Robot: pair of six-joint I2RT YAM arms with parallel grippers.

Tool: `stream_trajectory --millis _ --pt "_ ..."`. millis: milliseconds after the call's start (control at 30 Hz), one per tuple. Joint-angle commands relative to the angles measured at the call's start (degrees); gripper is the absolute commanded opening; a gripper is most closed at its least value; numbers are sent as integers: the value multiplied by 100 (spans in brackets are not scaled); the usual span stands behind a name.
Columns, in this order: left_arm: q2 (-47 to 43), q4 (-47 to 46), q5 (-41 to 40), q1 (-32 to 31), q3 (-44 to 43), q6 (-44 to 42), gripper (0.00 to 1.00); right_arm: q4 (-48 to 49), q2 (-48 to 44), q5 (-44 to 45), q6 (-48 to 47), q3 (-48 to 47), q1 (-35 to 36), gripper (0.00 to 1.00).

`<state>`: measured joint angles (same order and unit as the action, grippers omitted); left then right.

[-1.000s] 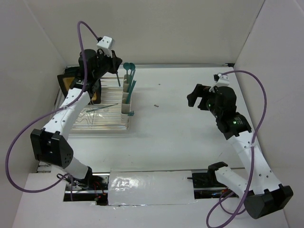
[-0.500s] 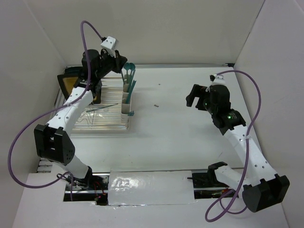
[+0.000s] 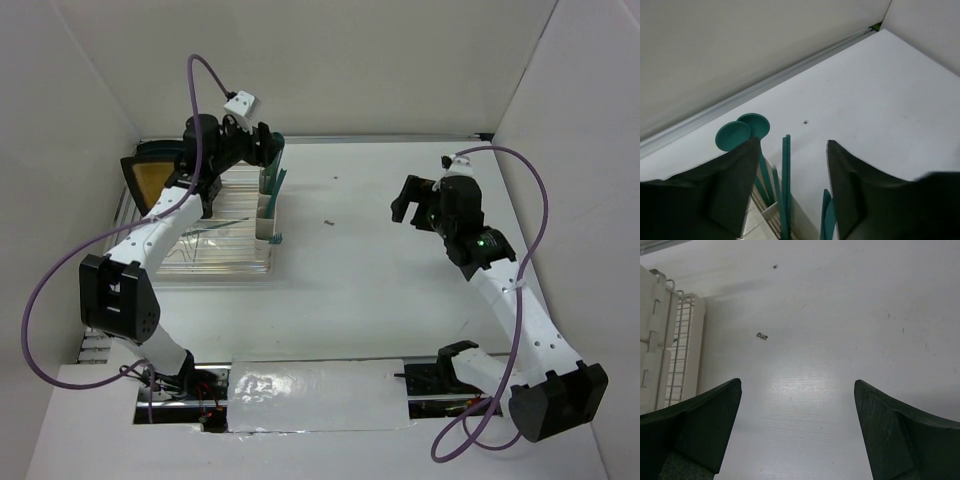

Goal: Sort the eating utensils into containers

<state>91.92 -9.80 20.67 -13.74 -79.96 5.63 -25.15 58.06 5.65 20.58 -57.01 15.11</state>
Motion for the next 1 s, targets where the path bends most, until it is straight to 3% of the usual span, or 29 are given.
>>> stream_trajectory --millis 0,67,300,467,633,800,967 --pt "-236 -417 79 -85 -98 -159 71 71 126 -20 95 -354 -8 100" --pt "-306 -278 -36 -120 -256 -185 92 71 57 -73 130 -354 -17 100" --pt "-902 249 -501 -94 -485 122 98 10 -286 -126 130 -241 -9 100" --pt "-1509 962 -1161 186 -468 710 99 -236 -305 -345 96 -240 -17 100" --pt "-2011 2771 -1136 696 -328 1361 96 -184 -322 -486 113 -65 -17 100" --pt "-2248 3238 -837 934 226 1256 92 -61 -322 -688 87 -3 -26 100" --pt "-2178 3476 -766 1057 569 1055 82 -113 -348 -688 60 -3 -26 100"
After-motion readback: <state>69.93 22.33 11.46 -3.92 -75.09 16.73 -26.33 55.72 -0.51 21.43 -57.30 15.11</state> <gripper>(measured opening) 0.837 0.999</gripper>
